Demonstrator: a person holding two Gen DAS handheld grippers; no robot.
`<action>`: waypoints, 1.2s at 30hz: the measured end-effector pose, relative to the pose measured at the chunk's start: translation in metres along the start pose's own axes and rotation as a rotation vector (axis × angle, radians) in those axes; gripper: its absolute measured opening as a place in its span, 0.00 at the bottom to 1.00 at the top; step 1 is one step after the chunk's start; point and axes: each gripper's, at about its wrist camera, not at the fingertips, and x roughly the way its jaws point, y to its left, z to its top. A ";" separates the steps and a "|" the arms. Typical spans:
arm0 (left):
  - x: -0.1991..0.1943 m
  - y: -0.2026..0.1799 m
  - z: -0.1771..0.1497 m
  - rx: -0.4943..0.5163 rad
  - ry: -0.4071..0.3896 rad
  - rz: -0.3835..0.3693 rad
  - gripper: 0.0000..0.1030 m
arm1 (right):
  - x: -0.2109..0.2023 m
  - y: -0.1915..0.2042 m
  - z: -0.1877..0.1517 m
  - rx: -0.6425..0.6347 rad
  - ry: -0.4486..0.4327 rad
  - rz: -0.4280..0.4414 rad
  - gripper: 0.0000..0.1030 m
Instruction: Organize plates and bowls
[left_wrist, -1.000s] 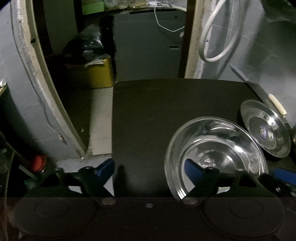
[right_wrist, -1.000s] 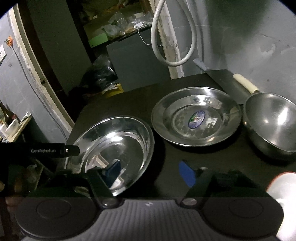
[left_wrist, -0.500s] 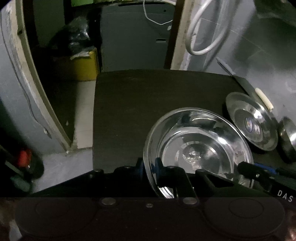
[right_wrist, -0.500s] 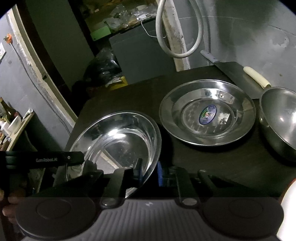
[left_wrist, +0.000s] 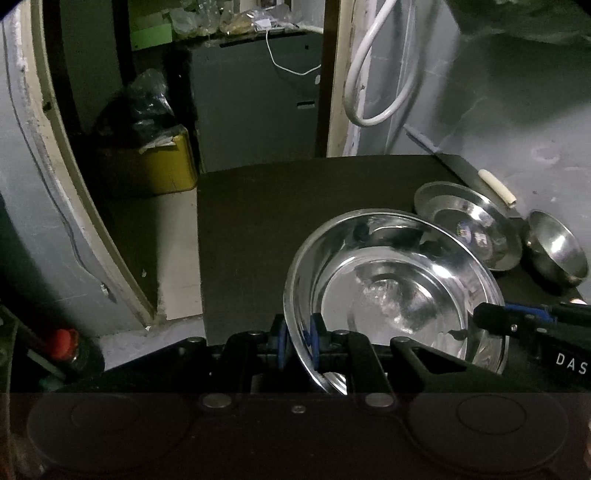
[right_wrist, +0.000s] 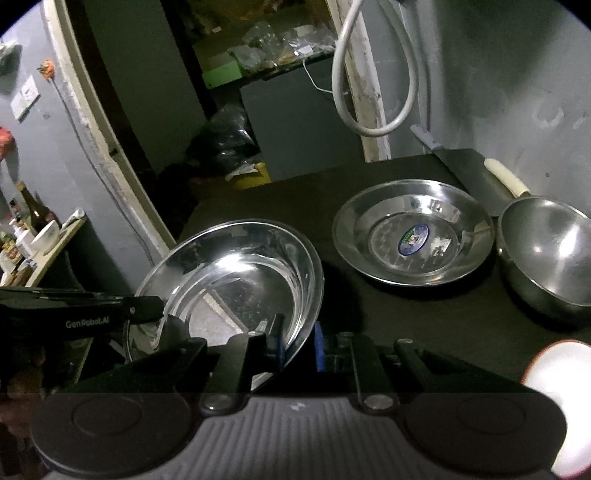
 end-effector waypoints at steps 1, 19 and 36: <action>-0.005 -0.001 -0.002 -0.002 -0.003 0.001 0.14 | -0.005 0.001 -0.001 -0.005 -0.003 0.004 0.17; -0.075 -0.036 -0.078 0.033 0.050 0.056 0.20 | -0.084 0.014 -0.053 -0.091 0.010 0.049 0.17; -0.083 -0.062 -0.110 0.119 0.122 0.161 0.25 | -0.098 0.024 -0.086 -0.176 0.071 0.014 0.17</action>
